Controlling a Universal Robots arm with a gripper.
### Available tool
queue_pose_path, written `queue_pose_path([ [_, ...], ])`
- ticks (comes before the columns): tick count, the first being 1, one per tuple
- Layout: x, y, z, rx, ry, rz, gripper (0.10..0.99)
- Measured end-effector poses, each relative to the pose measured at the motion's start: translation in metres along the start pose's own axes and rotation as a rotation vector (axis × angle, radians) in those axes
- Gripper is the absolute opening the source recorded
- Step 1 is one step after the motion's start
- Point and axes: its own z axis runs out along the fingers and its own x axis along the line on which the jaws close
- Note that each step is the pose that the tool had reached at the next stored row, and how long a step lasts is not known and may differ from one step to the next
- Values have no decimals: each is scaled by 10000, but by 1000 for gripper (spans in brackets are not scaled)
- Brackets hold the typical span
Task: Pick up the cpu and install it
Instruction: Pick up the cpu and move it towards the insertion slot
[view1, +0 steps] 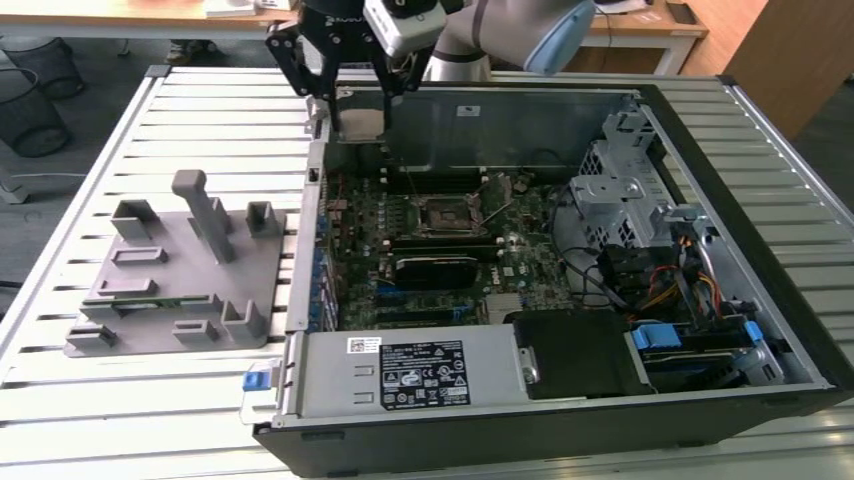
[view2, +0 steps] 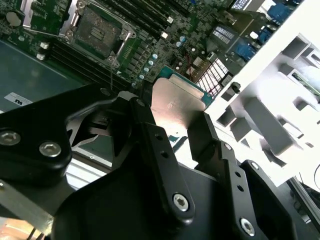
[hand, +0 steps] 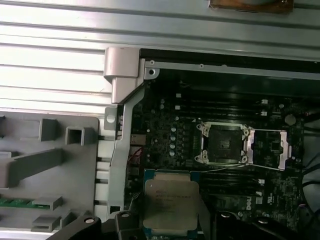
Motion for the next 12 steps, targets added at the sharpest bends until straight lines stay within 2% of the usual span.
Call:
queue_pose_path([
  [12, -263, 72, 8, -1, -1, 0, 529],
])
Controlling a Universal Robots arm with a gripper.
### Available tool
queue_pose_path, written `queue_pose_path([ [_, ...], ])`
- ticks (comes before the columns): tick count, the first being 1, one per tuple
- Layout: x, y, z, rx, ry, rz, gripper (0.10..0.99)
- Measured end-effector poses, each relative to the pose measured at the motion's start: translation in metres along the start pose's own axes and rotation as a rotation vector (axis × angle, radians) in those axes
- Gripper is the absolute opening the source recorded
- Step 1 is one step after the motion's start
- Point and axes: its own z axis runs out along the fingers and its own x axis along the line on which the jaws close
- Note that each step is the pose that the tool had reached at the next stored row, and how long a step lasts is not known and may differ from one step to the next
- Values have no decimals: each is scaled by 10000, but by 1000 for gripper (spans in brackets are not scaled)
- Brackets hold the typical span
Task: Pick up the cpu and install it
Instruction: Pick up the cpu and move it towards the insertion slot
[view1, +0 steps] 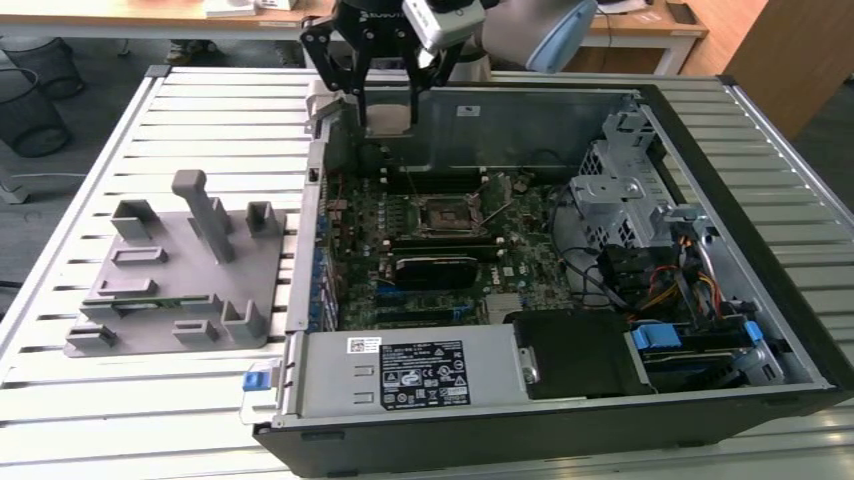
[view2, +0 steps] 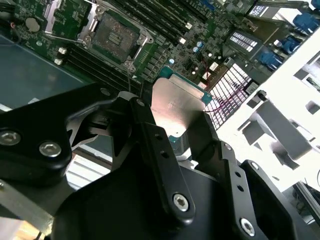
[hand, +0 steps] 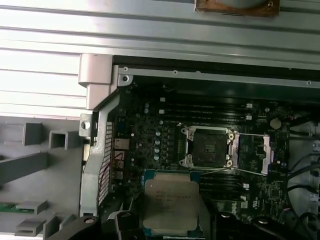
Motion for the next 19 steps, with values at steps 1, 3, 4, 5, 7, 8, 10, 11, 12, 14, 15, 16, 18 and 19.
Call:
queue_pose_path([
  [1, -18, 11, 1, 0, 0, 1, 529],
  [3, -64, 29, 2, 1, 1, 0, 529],
  [4, -87, 36, 2, 1, 1, 0, 529],
  [5, -112, 43, 3, 1, 0, 0, 529],
  [7, -161, 62, 5, 0, 0, 0, 529],
  [8, -183, 74, 6, 0, 0, -1, 529],
  [10, -232, 92, 8, 1, 1, 0, 529],
  [11, -258, 100, 8, 0, 1, -1, 529],
  [12, -281, 110, 9, 0, 1, -1, 529],
  [14, -322, 128, 11, 0, 1, -3, 529],
  [15, -340, 135, 12, 1, 1, -5, 529],
  [16, -359, 140, 13, 0, 1, -6, 529],
  [18, -407, 151, 14, 0, 1, -9, 529],
  [19, -433, 153, 15, 1, 1, -8, 529],
])
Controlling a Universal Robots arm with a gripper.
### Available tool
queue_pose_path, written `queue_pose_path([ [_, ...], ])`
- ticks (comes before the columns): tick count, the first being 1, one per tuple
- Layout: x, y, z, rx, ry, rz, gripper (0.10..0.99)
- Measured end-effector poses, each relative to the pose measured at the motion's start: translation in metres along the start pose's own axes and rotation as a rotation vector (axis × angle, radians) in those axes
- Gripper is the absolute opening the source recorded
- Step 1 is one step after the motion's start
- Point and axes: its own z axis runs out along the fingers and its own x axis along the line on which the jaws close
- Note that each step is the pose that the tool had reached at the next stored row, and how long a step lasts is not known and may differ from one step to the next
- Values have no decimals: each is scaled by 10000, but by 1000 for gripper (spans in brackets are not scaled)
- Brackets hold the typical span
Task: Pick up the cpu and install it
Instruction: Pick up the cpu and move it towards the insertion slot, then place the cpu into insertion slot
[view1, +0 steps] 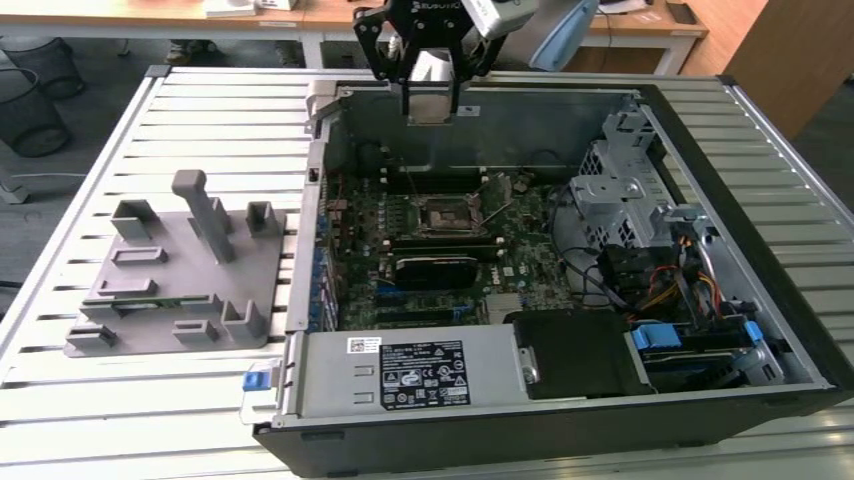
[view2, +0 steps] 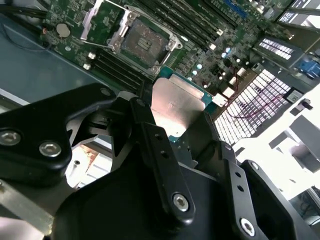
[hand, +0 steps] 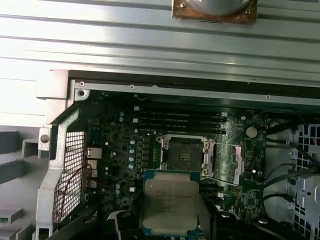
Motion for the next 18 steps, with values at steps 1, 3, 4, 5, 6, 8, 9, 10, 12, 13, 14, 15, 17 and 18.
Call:
queue_pose_path([
  [1, -19, -1, 1, 0, 0, -2, 529],
  [3, -58, -3, 1, 0, 0, -3, 529],
  [4, -78, -4, 1, 0, 0, -3, 529],
  [5, -99, -6, 2, -1, 0, -1, 529],
  [6, -118, -7, 2, -1, 0, -1, 529],
  [8, -152, -8, 3, -1, 0, -2, 529],
  [9, -166, -9, 3, -1, 0, -3, 529],
  [10, -179, -10, 3, -1, 0, -3, 529],
  [12, -201, -11, 4, -2, 0, -2, 529],
  [13, -214, -12, 4, -1, 0, -2, 529],
  [14, -225, -12, 4, -1, 0, -1, 529],
  [15, -227, -13, 4, -2, -1, -2, 529],
  [17, -233, -13, 4, -2, -1, -2, 529],
  [18, -237, -13, 4, -1, 0, -1, 529],
])
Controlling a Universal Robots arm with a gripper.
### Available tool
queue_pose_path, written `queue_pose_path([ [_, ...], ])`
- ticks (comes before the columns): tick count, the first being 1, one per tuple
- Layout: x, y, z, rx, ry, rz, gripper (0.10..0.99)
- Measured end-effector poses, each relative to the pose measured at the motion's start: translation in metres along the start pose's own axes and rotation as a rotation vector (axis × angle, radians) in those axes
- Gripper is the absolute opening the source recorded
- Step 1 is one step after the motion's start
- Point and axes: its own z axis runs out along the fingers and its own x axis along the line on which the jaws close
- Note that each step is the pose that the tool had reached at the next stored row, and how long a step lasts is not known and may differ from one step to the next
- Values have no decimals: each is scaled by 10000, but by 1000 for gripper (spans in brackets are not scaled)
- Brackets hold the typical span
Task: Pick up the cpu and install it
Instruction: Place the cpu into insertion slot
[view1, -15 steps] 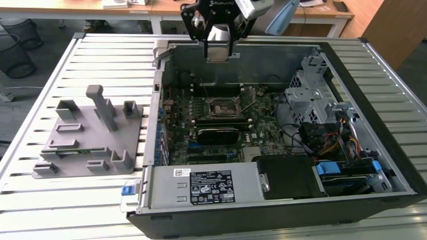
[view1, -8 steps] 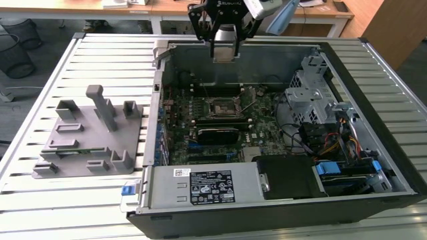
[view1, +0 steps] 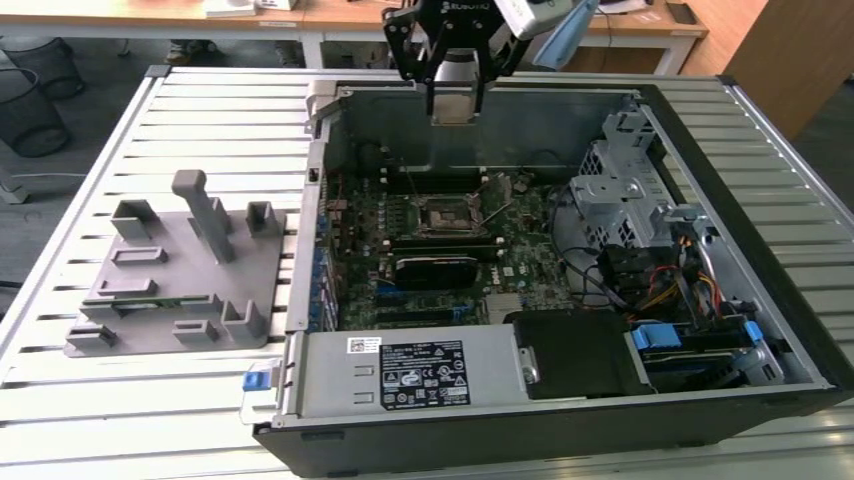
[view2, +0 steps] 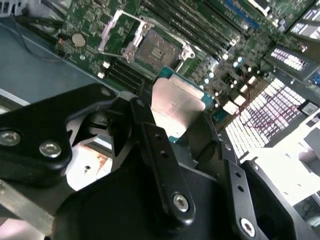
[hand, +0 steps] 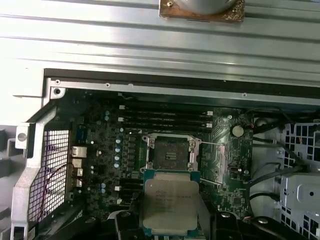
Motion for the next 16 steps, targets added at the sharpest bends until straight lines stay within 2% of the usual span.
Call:
queue_pose_path([
  [1, -57, 2, 4, 11, -13, 364, 529],
  [6, -56, 3, 9, 34, -42, 1192, 529],
  [7, -56, 4, 11, 45, -54, 1553, 529],
  [16, -57, 11, 18, 72, -90, 2568, 529],
])
